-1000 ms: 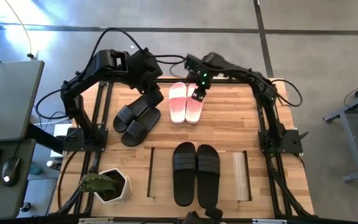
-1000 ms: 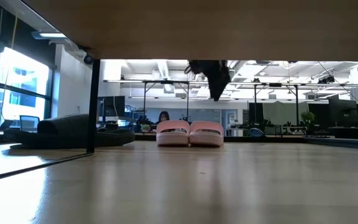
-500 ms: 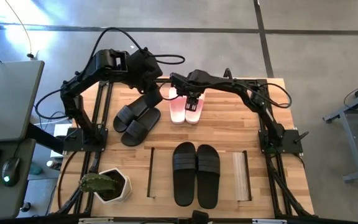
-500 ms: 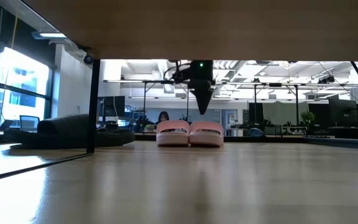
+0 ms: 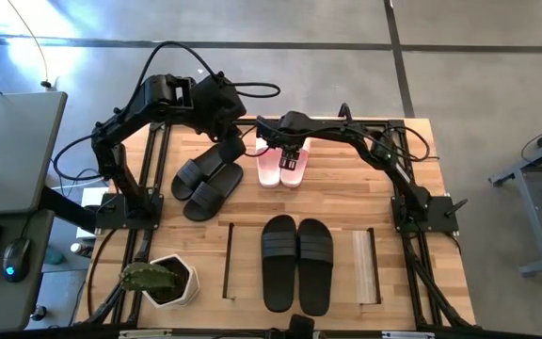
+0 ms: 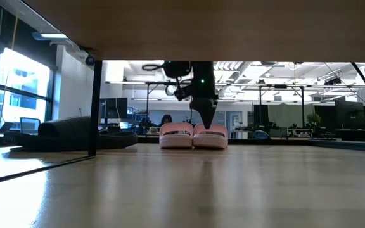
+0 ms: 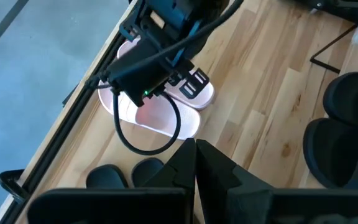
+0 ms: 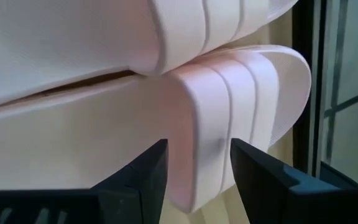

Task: Pick and place slides into the shelf
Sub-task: Put the pink slipper under the shelf

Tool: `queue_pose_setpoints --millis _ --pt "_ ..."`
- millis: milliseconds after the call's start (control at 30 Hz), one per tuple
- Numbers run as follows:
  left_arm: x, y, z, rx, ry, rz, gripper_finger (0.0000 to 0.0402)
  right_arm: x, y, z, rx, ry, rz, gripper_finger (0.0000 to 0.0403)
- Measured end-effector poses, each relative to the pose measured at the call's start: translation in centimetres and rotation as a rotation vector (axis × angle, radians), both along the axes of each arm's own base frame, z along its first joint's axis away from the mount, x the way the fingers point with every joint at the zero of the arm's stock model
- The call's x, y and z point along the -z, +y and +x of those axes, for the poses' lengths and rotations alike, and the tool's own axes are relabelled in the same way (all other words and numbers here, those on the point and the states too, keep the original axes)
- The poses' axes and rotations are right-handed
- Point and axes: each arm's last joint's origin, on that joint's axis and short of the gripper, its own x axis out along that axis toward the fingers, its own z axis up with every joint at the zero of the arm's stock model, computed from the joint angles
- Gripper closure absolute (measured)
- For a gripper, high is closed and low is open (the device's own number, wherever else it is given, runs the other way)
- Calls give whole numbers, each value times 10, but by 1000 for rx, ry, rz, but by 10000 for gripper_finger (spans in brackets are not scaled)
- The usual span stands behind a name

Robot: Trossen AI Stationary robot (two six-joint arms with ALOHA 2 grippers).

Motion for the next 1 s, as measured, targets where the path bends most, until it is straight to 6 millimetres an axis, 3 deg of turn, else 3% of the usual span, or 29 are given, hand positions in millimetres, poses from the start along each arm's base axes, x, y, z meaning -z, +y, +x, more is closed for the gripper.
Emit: queue_pose_setpoints --millis 433,567,800,1000 --pt "0 0 0 2 1 1 401 7 -13 -1 8 43 -98 243" --pt "0 0 0 6 2 3 401 7 -16 -3 28 35 -84 279" --pt "0 0 0 6 3 3 401 8 -10 -2 39 14 -17 391" --pt "0 0 0 6 3 3 401 7 5 3 21 26 -38 396"
